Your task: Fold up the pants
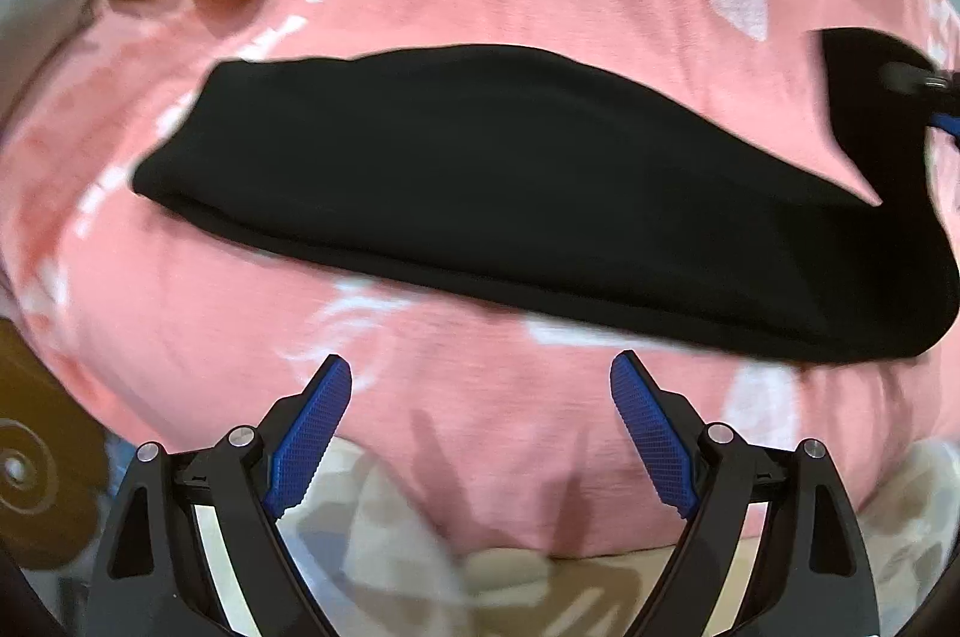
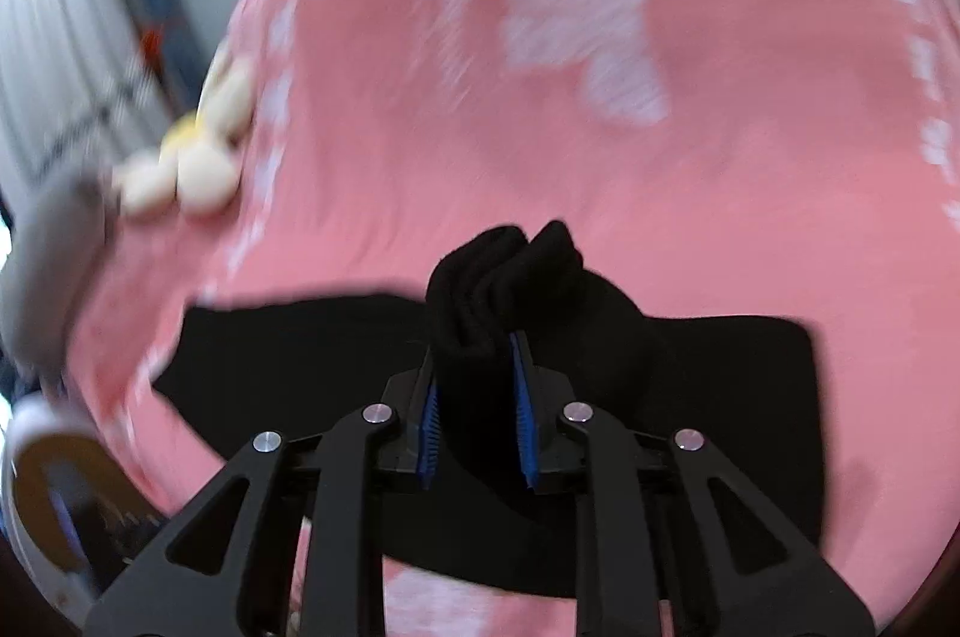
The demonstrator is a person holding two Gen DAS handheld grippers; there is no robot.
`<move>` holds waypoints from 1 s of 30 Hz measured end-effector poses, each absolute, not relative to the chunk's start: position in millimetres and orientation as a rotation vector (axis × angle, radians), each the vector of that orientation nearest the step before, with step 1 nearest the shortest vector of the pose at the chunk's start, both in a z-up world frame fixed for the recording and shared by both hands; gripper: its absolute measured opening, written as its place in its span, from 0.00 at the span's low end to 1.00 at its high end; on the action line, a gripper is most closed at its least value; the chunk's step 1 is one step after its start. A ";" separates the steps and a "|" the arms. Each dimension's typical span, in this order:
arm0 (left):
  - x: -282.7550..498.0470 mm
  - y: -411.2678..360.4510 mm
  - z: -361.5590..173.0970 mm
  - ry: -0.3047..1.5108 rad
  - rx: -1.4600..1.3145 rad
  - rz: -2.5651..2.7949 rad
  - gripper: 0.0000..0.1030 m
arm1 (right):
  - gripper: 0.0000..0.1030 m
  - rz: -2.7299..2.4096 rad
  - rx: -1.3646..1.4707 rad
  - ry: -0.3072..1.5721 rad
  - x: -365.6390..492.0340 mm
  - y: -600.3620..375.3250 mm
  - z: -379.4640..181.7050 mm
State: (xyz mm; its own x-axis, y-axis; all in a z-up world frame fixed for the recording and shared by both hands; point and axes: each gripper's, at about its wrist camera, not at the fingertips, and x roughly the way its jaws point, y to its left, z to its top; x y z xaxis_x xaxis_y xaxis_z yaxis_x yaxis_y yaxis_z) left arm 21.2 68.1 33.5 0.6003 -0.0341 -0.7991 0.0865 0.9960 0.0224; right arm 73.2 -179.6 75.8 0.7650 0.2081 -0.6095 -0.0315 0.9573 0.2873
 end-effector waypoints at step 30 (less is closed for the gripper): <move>30.8 116.6 30.4 0.935 0.079 -0.098 0.83 | 0.24 0.137 0.088 0.834 114.5 -57.5 36.3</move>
State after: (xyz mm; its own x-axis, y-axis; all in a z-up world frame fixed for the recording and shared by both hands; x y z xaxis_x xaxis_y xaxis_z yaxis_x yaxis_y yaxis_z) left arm 30.8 116.6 30.4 0.5898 -0.0496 -0.8060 0.1182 0.9927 0.0255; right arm 114.5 -57.5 36.3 0.6637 0.1555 -0.7317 -0.0863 0.9875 0.1316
